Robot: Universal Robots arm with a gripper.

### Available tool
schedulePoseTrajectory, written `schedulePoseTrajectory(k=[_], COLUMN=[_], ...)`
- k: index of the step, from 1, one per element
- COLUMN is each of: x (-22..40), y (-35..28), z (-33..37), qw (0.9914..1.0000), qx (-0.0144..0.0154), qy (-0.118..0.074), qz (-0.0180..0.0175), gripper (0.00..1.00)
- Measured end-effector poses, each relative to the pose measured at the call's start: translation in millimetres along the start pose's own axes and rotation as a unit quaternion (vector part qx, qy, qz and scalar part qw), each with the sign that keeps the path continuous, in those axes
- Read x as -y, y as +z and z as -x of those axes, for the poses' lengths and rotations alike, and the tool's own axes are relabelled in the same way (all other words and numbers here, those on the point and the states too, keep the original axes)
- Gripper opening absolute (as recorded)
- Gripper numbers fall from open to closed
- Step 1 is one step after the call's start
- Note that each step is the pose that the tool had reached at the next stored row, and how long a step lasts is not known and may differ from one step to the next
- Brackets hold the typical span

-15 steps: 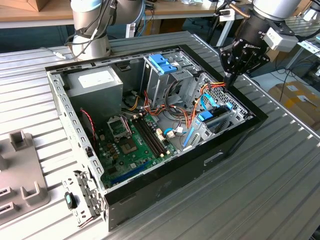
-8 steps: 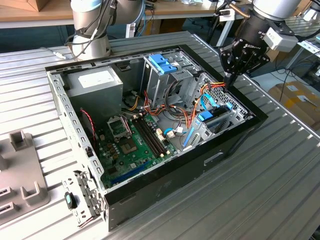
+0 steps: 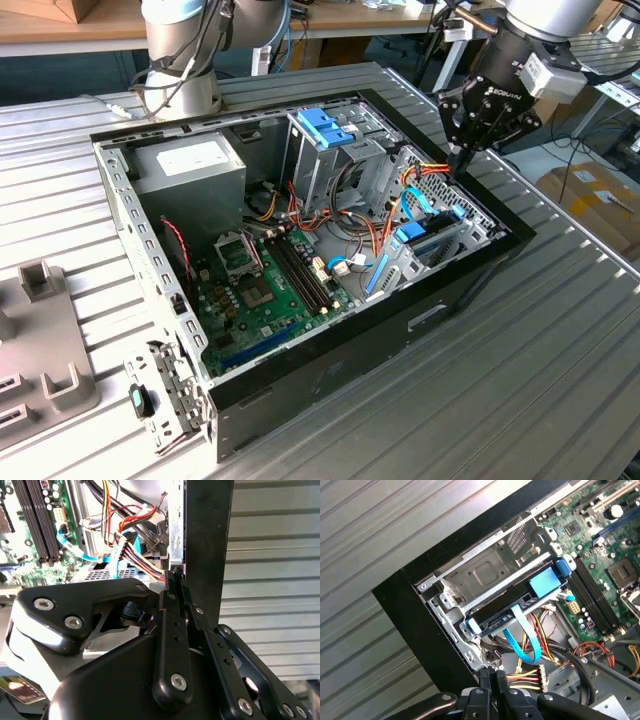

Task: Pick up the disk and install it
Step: 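Insert the second disk wire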

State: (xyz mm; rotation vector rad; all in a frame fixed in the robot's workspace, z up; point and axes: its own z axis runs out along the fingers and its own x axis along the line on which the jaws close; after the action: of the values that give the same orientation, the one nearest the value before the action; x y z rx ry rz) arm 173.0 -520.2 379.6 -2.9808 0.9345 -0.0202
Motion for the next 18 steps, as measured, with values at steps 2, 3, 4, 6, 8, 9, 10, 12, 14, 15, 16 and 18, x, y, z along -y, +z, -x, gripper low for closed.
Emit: schedulePoseTrajectory(k=[2, 3, 4, 6, 8, 9, 10, 12, 14, 15, 16, 18], x=[0.0, 0.0, 0.0, 0.0, 0.0, 0.0, 0.0, 0.0, 0.0, 0.0, 0.0, 0.0], y=[0.1, 0.2, 0.3, 0.4, 0.6, 0.7, 0.9, 1.1, 1.5, 1.6, 1.8, 2.2], z=[0.0, 0.0, 0.0, 0.0, 0.0, 0.0, 0.0, 0.0, 0.0, 0.0, 0.1, 0.0], qw=[0.99989, 0.99960, 0.99918, 0.99853, 0.99770, 0.99696, 0.99555, 0.99413, 0.99051, 0.98962, 0.98829, 0.98572], qx=[-0.0003, -0.0006, -0.0008, -0.0011, -0.0014, -0.0016, -0.0019, -0.0023, -0.0029, -0.0030, -0.0033, -0.0038], qy=[0.015, 0.028, 0.040, 0.054, 0.068, 0.078, 0.094, 0.108, 0.137, 0.144, 0.153, 0.168], qz=[0.0001, 0.0002, 0.0003, 0.0004, 0.0005, 0.0006, 0.0007, 0.0008, 0.0010, 0.0011, 0.0012, 0.0016], gripper=[0.16, 0.16, 0.16, 0.16, 0.16, 0.16, 0.16, 0.16, 0.16, 0.16, 0.16, 0.16])
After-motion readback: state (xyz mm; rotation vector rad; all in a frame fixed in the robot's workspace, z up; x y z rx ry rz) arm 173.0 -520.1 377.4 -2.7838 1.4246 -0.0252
